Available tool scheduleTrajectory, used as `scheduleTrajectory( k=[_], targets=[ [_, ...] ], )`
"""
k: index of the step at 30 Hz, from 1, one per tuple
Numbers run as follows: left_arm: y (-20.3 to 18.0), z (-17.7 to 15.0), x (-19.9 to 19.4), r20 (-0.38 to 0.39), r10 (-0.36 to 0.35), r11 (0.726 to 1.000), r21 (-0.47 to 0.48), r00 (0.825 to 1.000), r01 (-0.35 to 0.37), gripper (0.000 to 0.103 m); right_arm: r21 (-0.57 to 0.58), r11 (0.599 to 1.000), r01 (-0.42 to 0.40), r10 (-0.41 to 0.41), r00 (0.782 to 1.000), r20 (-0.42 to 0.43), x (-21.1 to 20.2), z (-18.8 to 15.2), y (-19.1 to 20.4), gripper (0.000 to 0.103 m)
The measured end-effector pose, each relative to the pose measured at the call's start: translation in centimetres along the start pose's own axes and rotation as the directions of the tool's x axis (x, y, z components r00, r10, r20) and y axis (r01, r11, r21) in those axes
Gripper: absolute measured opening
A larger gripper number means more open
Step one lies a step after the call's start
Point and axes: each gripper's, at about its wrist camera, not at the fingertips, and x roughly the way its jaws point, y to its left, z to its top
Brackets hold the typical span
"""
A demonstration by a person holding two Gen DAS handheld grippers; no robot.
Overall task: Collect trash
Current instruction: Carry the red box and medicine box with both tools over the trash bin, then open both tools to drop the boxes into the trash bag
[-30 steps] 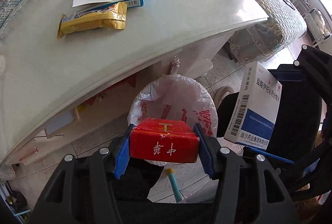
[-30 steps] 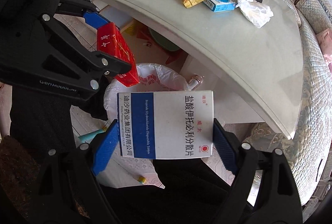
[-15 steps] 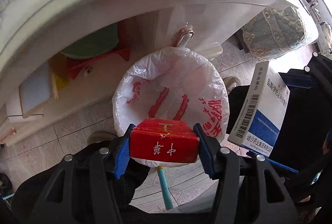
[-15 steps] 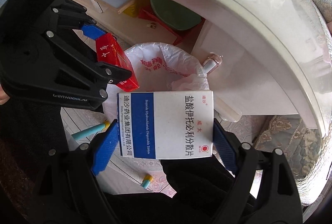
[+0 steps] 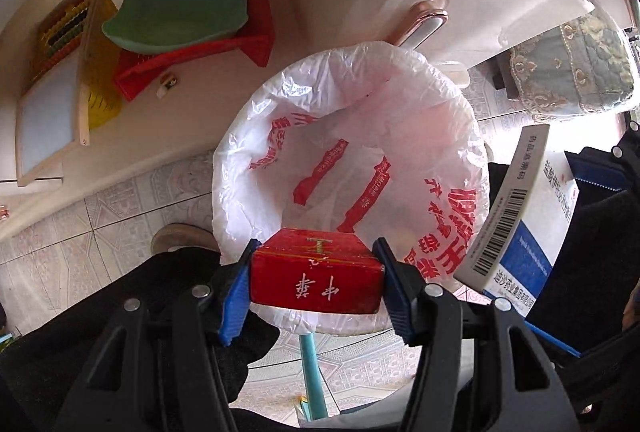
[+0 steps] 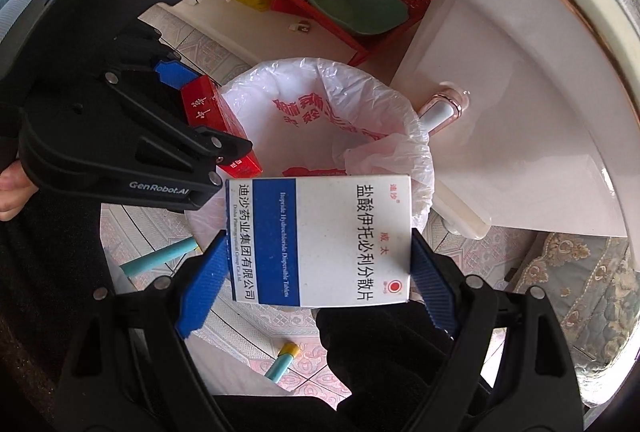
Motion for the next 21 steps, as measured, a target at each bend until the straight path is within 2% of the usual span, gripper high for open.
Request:
scheduleTrajectory(
  k=[8, 15, 19, 21],
  targets=[
    [0.4, 0.7, 2.7, -0.068, -0.05, 0.998, -0.032, 0.996, 0.048, 0.056, 0.029, 0.999, -0.03, 0.031, 0.999, -0.039, 2.5, -0.1, -0.9, 0.084],
    [0.8, 1.3, 4.2, -0.103, -0.033, 0.998, -0.058, 0.994, 0.027, 0.056, 0.053, 0.997, -0.056, 0.059, 0.996, -0.07, 4.4, 0.0, -1.3, 0.084],
    [0.7, 1.3, 4.3, -0.109, -0.026, 0.998, -0.053, 0.994, 0.02, 0.056, 0.037, 0.999, -0.037, 0.04, 0.997, -0.062, 4.7, 0.2, -1.1, 0.084],
    [0.7, 1.4, 4.4, -0.111, -0.005, 0.999, -0.053, 0.994, 0.0, 0.061, 0.024, 0.999, -0.033, 0.035, 0.997, -0.065, 4.9, 0.3, -0.9, 0.084]
  ],
)
